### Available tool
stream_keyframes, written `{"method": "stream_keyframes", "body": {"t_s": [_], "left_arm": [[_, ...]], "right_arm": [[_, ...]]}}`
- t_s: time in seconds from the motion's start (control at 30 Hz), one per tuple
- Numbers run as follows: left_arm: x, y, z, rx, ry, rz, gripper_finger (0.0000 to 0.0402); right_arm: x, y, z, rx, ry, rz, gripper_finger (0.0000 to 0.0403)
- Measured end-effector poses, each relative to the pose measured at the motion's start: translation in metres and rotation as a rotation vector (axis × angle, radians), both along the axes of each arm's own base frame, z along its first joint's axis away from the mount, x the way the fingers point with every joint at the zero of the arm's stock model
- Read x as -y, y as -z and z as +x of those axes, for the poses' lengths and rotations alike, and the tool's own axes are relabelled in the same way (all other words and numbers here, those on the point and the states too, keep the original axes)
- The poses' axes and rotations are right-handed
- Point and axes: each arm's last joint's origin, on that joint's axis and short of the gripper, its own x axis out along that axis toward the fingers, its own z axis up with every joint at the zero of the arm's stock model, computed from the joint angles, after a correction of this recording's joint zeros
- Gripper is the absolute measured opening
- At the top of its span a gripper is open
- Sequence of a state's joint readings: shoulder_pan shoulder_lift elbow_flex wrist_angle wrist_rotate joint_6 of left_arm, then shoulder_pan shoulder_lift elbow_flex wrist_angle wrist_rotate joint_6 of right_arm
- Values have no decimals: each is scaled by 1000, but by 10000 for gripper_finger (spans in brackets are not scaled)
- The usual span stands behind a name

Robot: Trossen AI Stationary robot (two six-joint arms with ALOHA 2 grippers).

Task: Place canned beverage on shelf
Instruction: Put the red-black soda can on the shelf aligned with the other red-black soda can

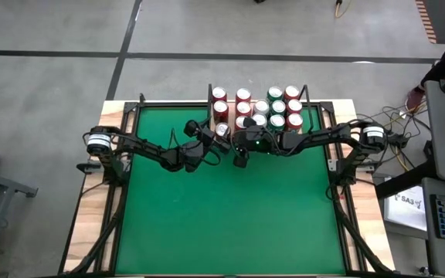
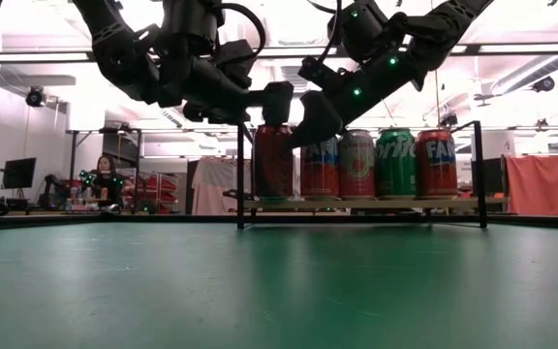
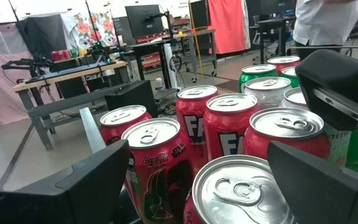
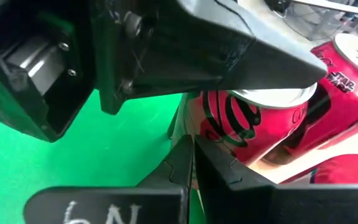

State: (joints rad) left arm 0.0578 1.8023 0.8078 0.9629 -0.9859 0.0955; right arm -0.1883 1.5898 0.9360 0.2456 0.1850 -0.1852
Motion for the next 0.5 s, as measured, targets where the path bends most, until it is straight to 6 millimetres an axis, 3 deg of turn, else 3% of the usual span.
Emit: {"method": "stream_keyframes", "body": {"t_s": [0.5], "left_arm": [[0, 0, 0, -5, 1, 6, 363]], "right_arm": [[-1, -1, 1, 8, -38, 18, 9]]}}
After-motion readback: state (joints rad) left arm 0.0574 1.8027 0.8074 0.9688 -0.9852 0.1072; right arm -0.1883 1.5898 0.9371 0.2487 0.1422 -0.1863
